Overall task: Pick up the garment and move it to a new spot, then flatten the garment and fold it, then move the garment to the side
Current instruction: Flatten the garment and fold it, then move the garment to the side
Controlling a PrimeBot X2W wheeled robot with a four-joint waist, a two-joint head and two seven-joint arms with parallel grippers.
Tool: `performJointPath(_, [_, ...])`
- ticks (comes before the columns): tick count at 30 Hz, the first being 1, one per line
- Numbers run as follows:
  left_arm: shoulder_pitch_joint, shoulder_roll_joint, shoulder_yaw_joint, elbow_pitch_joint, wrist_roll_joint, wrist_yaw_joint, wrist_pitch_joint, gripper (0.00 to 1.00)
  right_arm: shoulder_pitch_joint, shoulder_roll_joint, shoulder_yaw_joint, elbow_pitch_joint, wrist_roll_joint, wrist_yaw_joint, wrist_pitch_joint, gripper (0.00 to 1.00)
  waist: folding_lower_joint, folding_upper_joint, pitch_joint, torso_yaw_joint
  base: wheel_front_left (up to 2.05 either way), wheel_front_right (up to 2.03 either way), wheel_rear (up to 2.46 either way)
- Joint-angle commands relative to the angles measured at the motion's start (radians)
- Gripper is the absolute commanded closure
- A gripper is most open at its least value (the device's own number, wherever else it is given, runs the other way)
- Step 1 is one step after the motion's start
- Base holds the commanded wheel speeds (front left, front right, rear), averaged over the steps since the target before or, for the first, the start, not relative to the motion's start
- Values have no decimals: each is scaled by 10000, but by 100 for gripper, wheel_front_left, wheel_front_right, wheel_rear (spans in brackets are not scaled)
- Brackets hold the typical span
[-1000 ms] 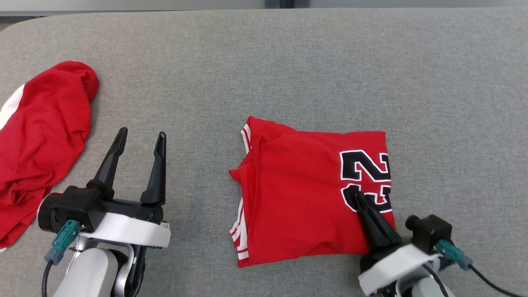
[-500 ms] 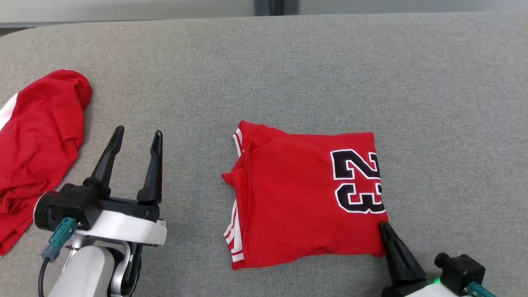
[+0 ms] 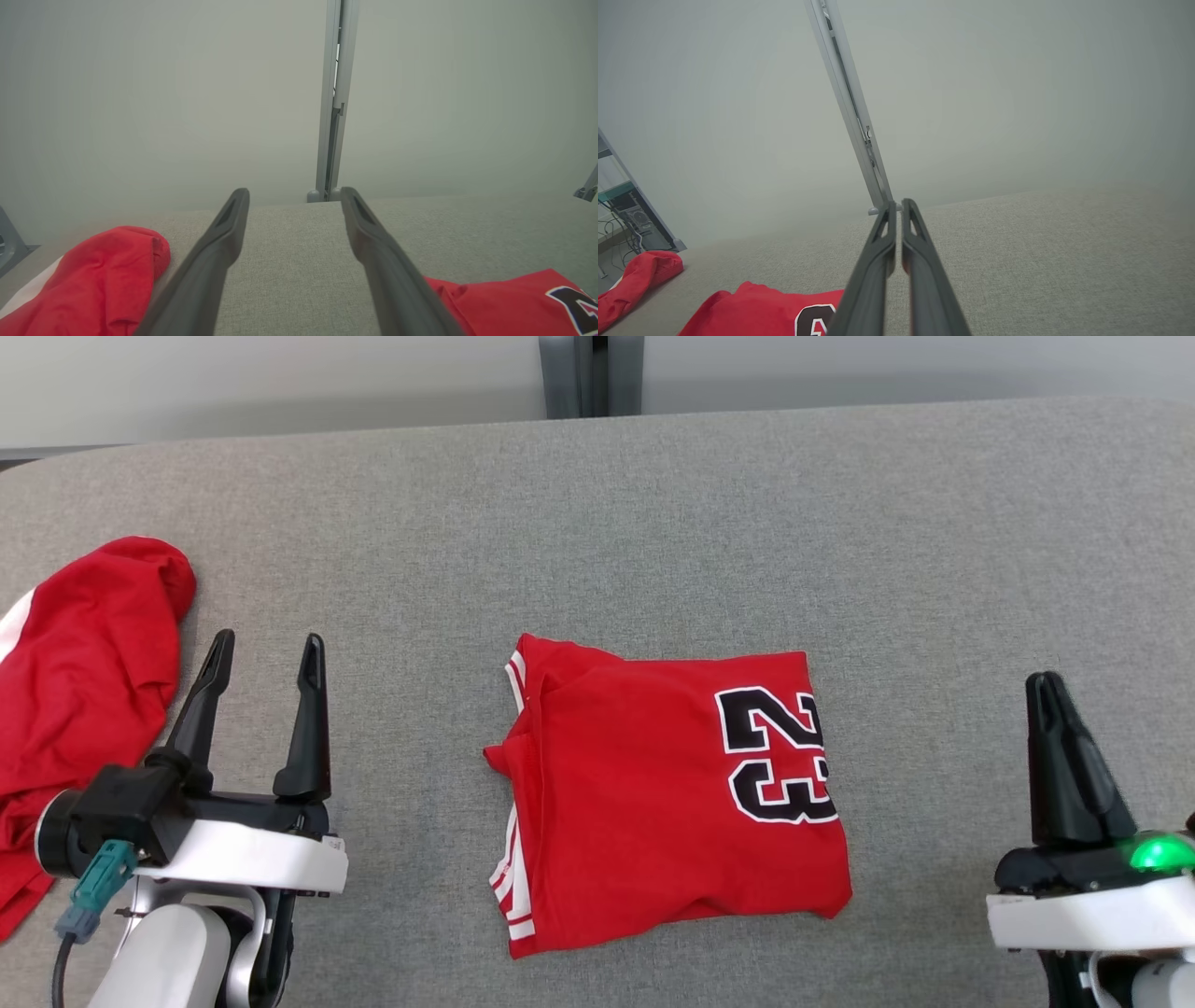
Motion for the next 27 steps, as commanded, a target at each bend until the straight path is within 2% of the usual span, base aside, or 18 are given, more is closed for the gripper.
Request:
performJointPath(1, [53, 92, 66, -106, 3, 104, 70, 0, -181, -27, -202, -74, -195, 3, 192, 8, 0, 0, -92, 12, 0, 0, 0])
performJointPath(2, [92, 105, 74, -176, 6, 154, 121, 0, -283, -61, -360, -80, -405, 3, 335, 0, 0, 0, -119, 24, 0, 0, 0])
performJointPath(6, [246, 138, 65, -350, 86, 240, 67, 0, -445, -76, -641, 81, -757, 3, 747, 0, 0, 0, -297, 128, 0, 0, 0])
performJointPath(14, [398, 276, -74, -204, 403, 100, -105, 0, -188, -264, -733, 747, -1344, 3, 1142, 0, 0, 0, -609, 298, 0, 0, 0])
performJointPath(27, [427, 215, -177, -31, 385, 99, -173, 0, -111, -221, -817, 960, -1449, 3, 1189, 0, 0, 0, -599, 413, 0, 0, 0])
